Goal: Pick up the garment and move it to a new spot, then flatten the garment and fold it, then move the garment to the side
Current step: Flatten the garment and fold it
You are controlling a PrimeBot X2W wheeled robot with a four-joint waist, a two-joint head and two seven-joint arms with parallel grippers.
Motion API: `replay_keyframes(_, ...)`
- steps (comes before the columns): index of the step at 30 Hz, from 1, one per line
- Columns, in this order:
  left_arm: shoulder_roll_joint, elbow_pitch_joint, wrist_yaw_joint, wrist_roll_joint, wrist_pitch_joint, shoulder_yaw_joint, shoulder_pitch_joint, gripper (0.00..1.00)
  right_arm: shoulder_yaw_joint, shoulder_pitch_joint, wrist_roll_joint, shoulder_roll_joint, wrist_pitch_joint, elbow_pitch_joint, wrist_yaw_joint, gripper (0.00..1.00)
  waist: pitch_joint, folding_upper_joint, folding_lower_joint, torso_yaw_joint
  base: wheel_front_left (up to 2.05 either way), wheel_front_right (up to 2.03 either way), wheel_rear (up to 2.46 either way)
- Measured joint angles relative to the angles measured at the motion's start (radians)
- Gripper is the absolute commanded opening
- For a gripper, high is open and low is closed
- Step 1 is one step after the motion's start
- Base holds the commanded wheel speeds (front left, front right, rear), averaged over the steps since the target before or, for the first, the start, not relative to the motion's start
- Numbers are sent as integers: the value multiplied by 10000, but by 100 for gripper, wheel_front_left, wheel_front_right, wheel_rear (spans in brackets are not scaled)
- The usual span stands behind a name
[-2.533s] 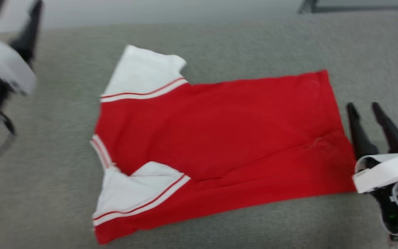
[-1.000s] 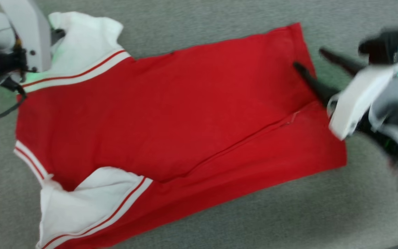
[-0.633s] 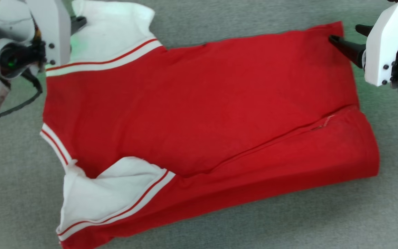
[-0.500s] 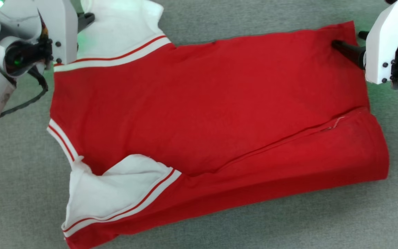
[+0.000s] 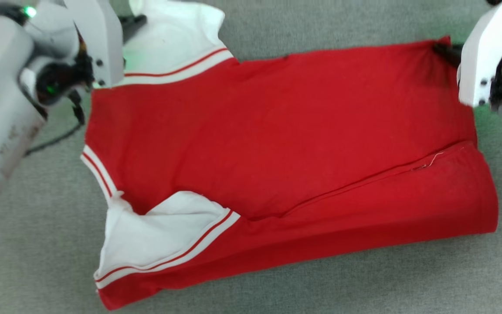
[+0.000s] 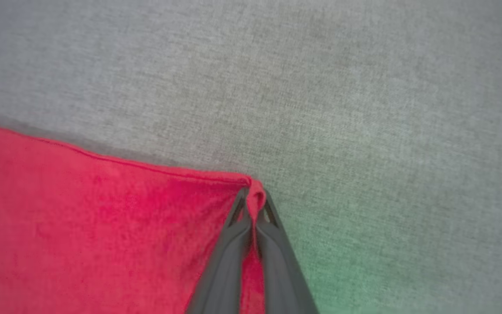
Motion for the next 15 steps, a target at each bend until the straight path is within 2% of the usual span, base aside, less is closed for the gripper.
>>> replay_keyframes(7,222,-1183,0,-702,-1358,-291,812,0,740,1120,545,-867,-709,-727,0,0,-971,0,0,220,0,0,0)
replay_keyframes(15,1519,-3776,2,-1080,-3014,-765,2564,0,984,3292,1287,-2284,-1064,-2428,0,0,-2288,-1,0,608,0,0,0)
